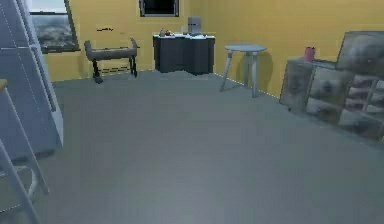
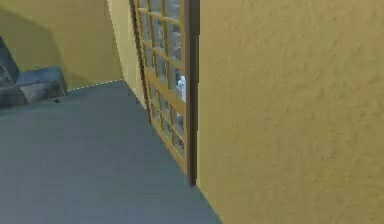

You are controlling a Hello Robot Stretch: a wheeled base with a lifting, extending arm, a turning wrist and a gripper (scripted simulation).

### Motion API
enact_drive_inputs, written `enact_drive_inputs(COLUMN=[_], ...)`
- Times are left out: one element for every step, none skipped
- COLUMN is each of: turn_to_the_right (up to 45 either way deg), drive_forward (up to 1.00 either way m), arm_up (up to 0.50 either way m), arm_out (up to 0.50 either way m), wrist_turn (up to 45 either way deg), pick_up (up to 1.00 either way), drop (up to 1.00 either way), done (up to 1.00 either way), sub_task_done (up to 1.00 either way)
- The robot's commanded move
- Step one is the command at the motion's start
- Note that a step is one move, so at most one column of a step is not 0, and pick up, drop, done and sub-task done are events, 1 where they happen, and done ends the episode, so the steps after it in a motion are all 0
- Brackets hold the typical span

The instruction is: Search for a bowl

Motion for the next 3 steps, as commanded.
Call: enact_drive_inputs(turn_to_the_right=[-30.0, 0.0, 27.0], drive_forward=[0.0, 0.05, 0.0], arm_up=[0.0, 0.0, 0.0], arm_out=[0.0, 0.0, 0.0], wrist_turn=[0.0, 0.0, 0.0], pick_up=[0.0, 0.0, 0.0], drop=[0.0, 0.0, 0.0], done=[0.0, 0.0, 0.0], sub_task_done=[0.0, 0.0, 0.0])
